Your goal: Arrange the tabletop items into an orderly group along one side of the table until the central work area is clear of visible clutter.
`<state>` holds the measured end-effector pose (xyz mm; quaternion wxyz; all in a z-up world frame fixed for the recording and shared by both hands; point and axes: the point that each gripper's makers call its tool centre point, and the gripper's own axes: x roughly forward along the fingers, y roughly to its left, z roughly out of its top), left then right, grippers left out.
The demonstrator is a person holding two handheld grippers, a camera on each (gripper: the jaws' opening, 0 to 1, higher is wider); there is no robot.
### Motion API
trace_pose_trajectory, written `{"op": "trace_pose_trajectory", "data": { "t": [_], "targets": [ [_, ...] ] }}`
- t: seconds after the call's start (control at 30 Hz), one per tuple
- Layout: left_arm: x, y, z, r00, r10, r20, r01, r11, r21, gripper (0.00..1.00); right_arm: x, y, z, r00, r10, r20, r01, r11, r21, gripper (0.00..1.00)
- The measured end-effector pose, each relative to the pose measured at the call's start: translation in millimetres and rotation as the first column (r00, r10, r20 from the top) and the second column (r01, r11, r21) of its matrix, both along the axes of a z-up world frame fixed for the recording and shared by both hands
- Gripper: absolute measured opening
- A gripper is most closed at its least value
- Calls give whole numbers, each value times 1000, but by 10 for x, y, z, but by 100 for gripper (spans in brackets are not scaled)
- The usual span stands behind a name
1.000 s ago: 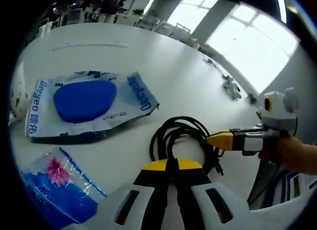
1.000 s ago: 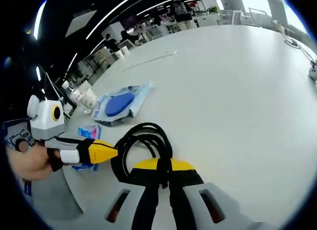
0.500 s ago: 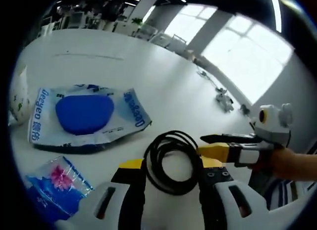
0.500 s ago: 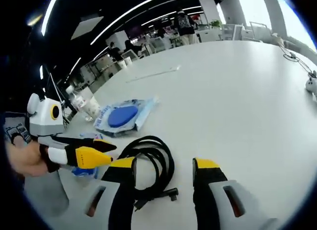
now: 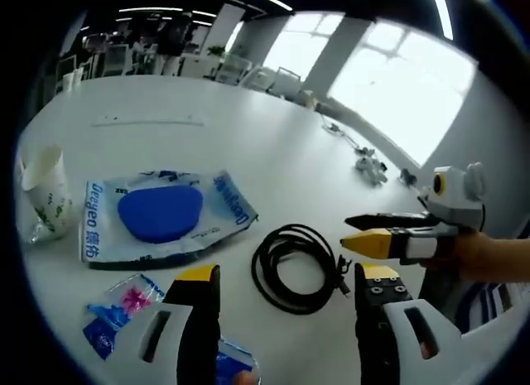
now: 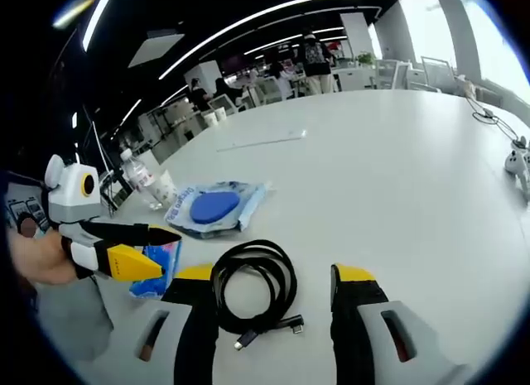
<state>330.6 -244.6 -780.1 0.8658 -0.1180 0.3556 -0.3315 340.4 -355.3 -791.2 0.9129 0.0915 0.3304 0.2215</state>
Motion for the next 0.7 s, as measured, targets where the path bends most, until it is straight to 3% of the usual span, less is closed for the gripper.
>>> {"op": "trace_pose_trajectory", "data": {
  "t": [0.3,0.57,0.7],
  "targets": [
    [-61,253,103,998,-48,42,47,998,40,63,-155,201,56,999,34,10,-33,999,-3,50],
    [-33,651,119,999,3,49,-6,998,61,64,-315,446,76,999,46,8,-46,999,23,48],
    [-10,805,112,998,12,55,-16,997,77,63,-377,584,110,1000,25,6,-25,997,72,48]
  ]
}}
